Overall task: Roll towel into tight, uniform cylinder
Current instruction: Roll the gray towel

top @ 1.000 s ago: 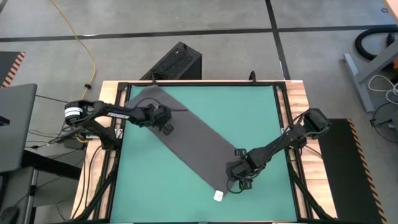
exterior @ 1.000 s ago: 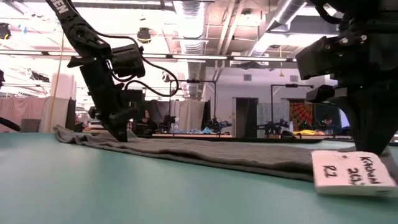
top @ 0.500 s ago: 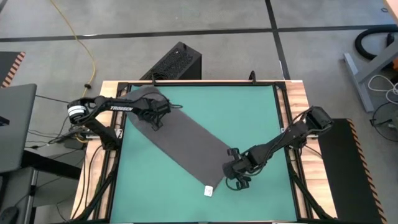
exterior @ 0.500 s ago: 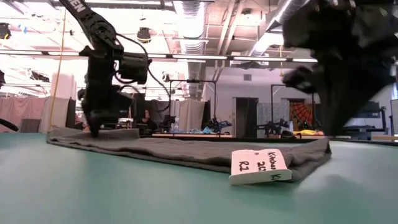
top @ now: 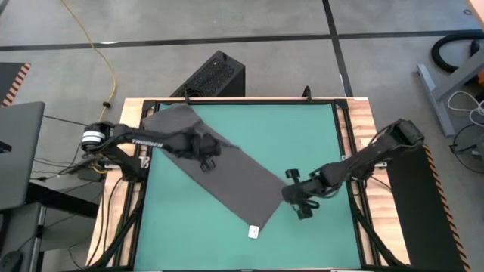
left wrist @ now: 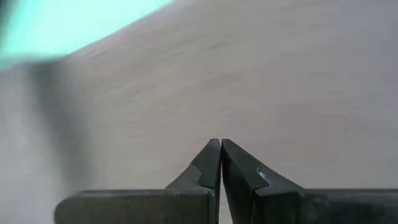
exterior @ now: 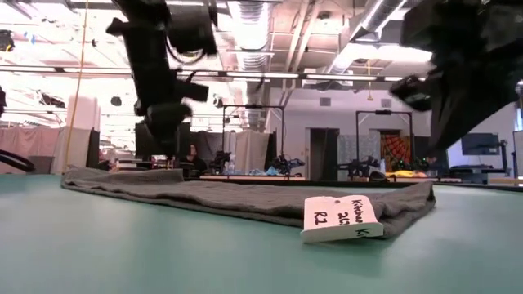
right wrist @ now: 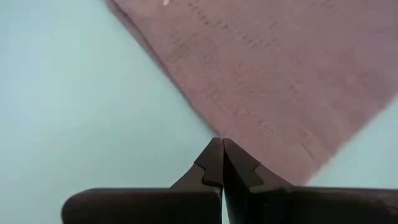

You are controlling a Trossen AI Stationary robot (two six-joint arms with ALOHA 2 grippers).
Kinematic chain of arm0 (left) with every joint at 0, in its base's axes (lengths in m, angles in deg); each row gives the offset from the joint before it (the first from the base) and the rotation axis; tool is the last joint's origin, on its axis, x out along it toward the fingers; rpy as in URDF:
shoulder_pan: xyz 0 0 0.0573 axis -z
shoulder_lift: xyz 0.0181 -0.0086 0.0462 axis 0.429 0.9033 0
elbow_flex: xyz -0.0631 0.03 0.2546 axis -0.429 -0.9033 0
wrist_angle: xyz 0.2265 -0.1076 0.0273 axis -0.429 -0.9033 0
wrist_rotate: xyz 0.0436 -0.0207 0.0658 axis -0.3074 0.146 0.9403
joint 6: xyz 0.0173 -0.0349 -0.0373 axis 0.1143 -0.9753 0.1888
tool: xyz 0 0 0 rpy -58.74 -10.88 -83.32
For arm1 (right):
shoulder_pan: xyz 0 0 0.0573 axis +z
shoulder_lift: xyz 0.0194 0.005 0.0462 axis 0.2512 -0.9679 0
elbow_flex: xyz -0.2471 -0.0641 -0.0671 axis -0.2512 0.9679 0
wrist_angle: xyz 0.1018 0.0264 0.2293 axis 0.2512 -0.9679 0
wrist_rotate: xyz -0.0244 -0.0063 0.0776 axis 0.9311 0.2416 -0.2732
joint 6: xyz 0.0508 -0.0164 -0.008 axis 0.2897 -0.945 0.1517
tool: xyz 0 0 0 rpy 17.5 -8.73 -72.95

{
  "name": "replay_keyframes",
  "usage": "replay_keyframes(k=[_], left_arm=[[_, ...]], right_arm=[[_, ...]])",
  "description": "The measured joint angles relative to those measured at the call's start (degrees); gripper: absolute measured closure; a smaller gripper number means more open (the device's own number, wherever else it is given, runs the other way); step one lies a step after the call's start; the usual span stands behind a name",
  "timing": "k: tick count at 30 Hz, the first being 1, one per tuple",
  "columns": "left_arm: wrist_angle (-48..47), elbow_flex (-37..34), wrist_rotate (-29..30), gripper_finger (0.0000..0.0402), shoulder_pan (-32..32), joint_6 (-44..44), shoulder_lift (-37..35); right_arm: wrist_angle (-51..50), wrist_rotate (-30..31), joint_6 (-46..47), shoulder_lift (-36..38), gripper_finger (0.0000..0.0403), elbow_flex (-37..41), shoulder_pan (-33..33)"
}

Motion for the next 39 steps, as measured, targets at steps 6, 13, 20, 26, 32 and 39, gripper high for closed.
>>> replay_keyframes(k=[6,13,20,26,32,39], left_arm=[[22.05,0.00,-3.83,0.0397,15.50,-3.38,2.67],[51.74,0.36,-3.85,0.0352,26.53,-0.09,11.64],[51.99,13.57,-2.70,0.0252,31.62,3.82,25.72],[31.79,34.44,-1.87,0.0193,32.10,4.06,38.17],[11.74,53.81,-1.30,0.0188,31.22,1.32,48.16],[-0.95,66.37,-3.00,0.0191,30.58,-2.41,52.97]], right_arm=[[-0.82,9.52,-7.29,6.95,0.0382,1.67,4.18],[-1.72,14.33,-18.39,6.41,0.0351,1.80,4.68],[-4.70,17.52,-24.80,1.55,0.0268,1.80,4.60],[-7.90,17.53,-30.48,-2.33,0.0178,1.78,4.64],[-10.37,17.56,-34.96,-2.99,0.0154,1.78,4.53],[-8.95,17.80,-44.81,-2.98,0.0162,2.46,4.29]])
